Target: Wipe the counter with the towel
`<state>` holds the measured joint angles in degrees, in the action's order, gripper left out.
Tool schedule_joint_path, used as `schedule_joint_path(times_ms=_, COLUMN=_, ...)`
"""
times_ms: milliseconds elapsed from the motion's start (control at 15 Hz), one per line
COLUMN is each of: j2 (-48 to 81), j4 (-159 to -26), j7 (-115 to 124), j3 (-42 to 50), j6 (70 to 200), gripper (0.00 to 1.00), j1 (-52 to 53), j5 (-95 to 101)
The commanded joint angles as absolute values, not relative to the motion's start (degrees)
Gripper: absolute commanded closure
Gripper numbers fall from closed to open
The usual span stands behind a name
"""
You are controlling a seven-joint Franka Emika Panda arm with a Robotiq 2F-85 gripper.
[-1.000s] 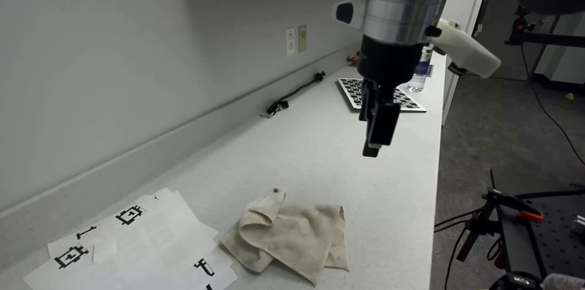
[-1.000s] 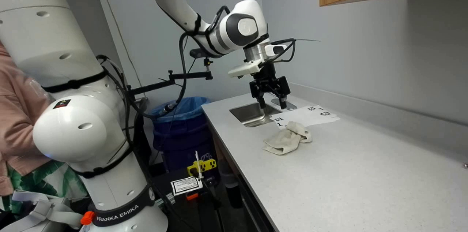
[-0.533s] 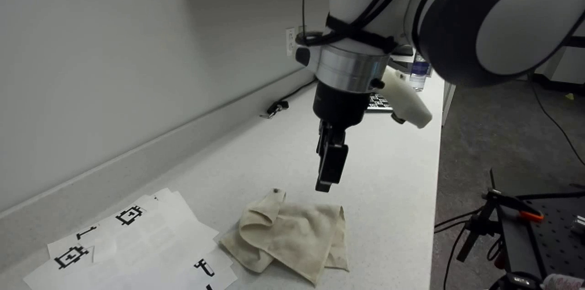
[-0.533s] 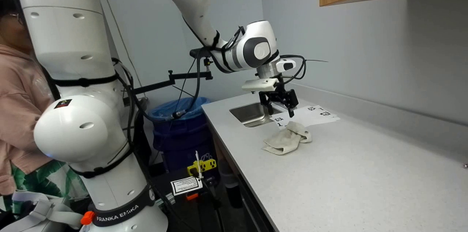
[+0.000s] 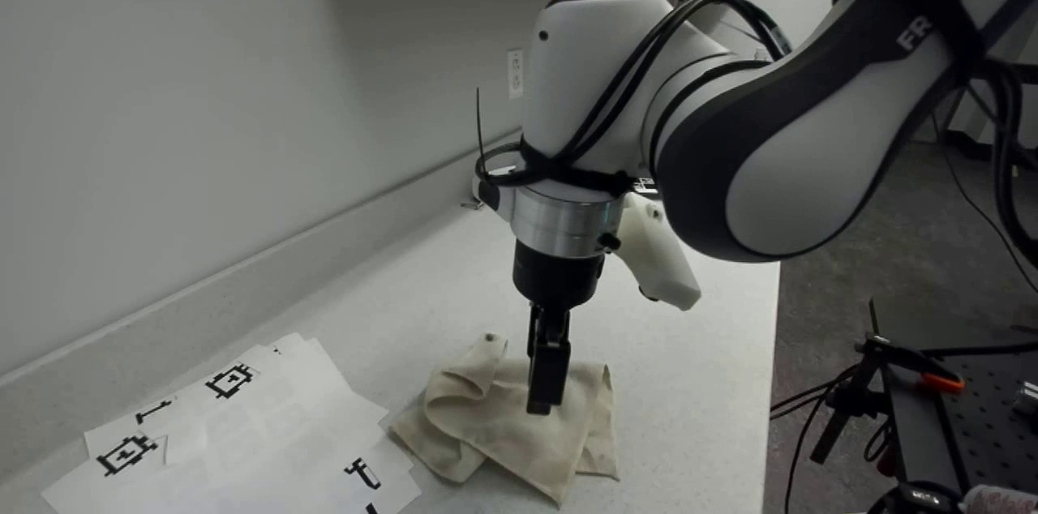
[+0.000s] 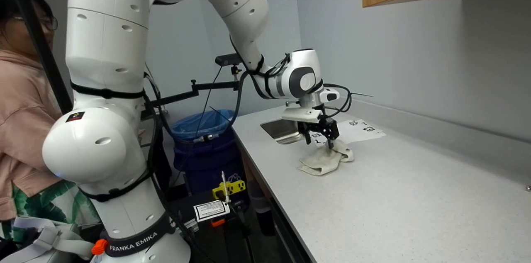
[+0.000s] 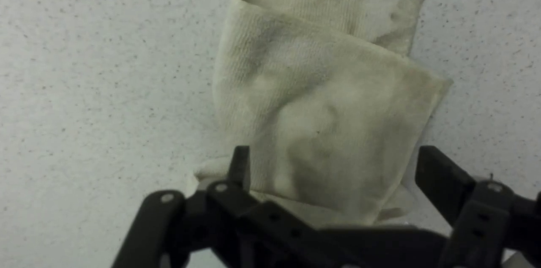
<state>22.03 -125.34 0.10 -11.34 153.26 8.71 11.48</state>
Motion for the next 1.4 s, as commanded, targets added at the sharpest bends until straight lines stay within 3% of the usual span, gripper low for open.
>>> schedule_joint_path(times_ms=0, j2=27.4, j4=-120.2, j7=0.1, j3=-7.5, j6=156.8, gripper=0.0, j1=11.5, j5=13.9)
schedule_joint_path(times_ms=867, j2=36.0, j4=-114.4, j7=-0.5, j3=-7.0, j6=160.6, gripper=0.03, j1=13.0, j5=11.0)
schedule_joint_path(times_ms=933, j2=35.8, j4=-114.6, j7=-0.3, j3=-6.8, j6=160.6, gripper=0.26, j1=13.1, j5=11.0)
schedule_joint_path(times_ms=1067, j2=35.0, j4=-114.9, j7=0.2, j3=-6.4, j6=160.8, gripper=0.31, j1=13.1, j5=11.0)
schedule_joint_path(times_ms=1333, j2=32.0, j4=-116.9, j7=1.7, j3=-5.1, j6=161.1, gripper=0.63, j1=13.5, j5=11.2)
